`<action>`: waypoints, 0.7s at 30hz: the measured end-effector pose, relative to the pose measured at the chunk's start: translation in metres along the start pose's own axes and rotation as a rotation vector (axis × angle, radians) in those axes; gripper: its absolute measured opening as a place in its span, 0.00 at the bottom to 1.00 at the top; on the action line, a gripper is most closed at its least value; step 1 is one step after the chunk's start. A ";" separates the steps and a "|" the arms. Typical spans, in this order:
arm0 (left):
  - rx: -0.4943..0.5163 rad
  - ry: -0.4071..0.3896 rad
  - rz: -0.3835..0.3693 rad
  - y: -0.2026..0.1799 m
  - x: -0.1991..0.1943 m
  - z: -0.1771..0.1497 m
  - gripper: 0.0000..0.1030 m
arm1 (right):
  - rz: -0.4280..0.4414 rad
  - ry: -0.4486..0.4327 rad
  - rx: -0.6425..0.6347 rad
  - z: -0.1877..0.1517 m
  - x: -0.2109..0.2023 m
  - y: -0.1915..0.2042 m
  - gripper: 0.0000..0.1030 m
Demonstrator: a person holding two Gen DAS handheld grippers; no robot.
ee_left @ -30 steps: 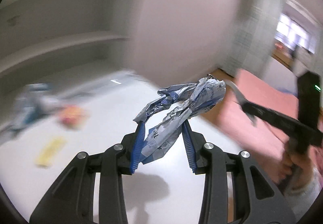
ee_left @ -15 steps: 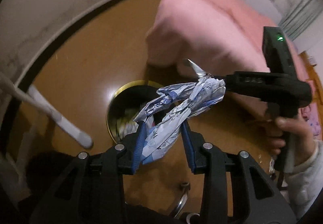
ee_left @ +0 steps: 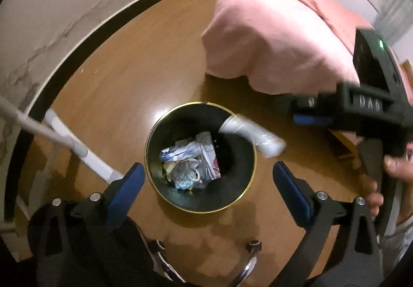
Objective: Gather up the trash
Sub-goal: 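Carry wrapper and tube over the bin and open both tools, then grasp the yellow plastic piece with left tool while right tool grasps pink box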
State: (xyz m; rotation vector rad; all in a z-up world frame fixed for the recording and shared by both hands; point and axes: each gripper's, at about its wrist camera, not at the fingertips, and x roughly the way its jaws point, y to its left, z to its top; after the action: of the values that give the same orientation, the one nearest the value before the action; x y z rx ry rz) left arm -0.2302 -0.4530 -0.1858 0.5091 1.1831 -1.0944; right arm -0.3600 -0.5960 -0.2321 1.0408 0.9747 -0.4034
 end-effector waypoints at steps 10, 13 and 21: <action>0.286 -0.355 0.105 -0.033 -0.169 0.000 0.93 | -0.420 -0.496 -0.229 0.005 -0.126 0.072 0.94; 0.162 -0.409 0.165 0.018 -0.223 0.000 0.93 | -0.422 -0.516 -0.257 0.010 -0.134 0.097 0.94; -0.358 -0.470 0.448 0.210 -0.332 -0.064 0.93 | -0.268 -0.494 -0.417 0.020 -0.125 0.208 0.94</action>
State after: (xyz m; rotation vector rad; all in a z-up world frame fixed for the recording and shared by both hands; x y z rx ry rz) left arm -0.0702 -0.1763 0.0517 0.2024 0.7718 -0.5540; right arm -0.2740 -0.5319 -0.0135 0.4010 0.7067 -0.6129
